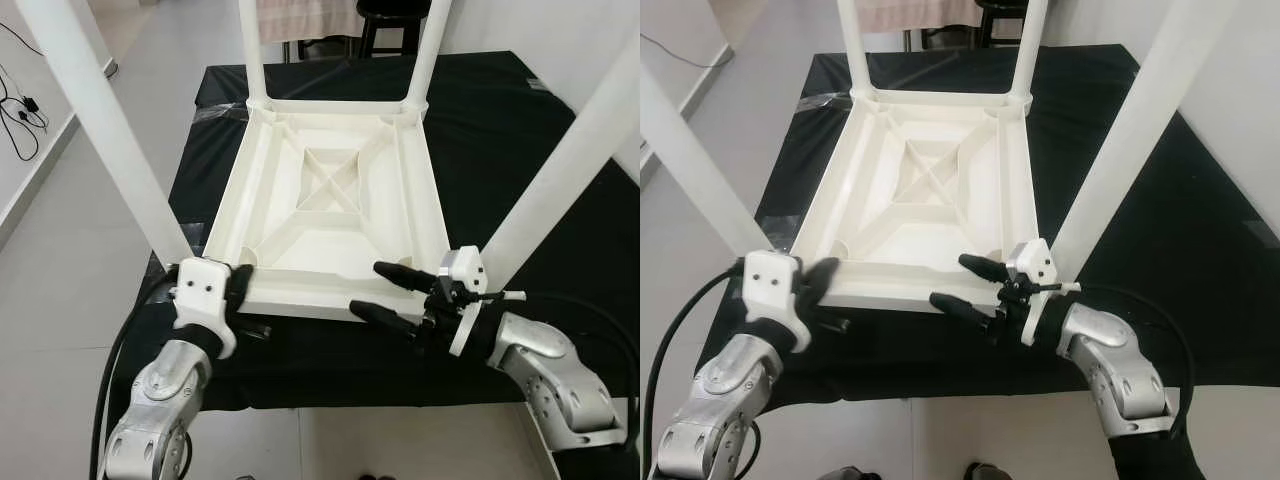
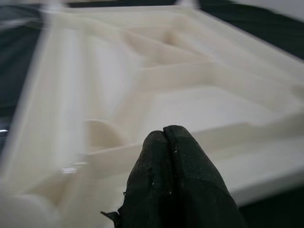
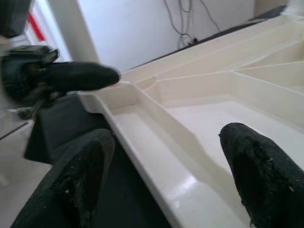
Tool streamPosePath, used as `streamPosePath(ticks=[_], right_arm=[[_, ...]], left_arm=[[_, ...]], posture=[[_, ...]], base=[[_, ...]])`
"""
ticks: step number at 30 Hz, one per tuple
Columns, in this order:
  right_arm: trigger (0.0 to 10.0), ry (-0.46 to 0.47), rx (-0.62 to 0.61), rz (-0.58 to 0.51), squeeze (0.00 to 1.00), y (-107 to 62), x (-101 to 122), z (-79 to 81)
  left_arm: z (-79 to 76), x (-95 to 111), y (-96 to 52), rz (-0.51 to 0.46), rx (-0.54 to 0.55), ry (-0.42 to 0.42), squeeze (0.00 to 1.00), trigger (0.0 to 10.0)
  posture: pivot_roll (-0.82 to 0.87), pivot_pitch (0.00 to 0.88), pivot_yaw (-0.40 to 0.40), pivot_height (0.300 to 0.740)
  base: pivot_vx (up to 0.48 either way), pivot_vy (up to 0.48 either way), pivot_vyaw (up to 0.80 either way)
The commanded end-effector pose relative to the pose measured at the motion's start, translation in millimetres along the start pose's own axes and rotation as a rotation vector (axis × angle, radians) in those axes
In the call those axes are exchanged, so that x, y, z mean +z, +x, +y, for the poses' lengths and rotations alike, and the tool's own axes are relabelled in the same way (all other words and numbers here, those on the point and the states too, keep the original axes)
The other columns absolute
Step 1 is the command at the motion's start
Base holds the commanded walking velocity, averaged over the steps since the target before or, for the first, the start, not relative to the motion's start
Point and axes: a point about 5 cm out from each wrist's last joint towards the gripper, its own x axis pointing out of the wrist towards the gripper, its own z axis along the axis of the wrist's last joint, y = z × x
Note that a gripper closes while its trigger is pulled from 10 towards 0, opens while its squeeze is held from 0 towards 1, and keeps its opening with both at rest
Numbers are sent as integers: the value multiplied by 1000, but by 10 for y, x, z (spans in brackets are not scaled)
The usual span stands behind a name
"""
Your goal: Building children table
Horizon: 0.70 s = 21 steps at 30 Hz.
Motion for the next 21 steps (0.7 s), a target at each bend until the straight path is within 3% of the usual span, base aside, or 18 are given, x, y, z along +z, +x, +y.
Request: streamPosePath(ticks=[1, 6, 14, 21], right_arm=[[10000, -28, -35, 14, 0, -54, 17, -83], [10000, -65, -66, 25, 0, -161, 110, -263], [10000, -101, -179, -20, 0, -171, 234, -496], [10000, -100, -225, -53, 0, -100, 239, -539]], left_arm=[[-98, -9, -39, 17, -105, -25, 0, 10000], [-269, 6, -167, 44, -356, -65, 0, 10000], [-257, -1, -185, 58, -385, -63, 0, 10000], [-279, 7, -161, 54, -387, -66, 0, 10000]], posture=[[14, 141, 1, 740], [20, 144, -6, 740], [20, 146, -7, 740], [22, 146, -8, 740]], base=[[0, 0, 0], [0, 0, 0], [0, 0, 0], [0, 0, 0]])
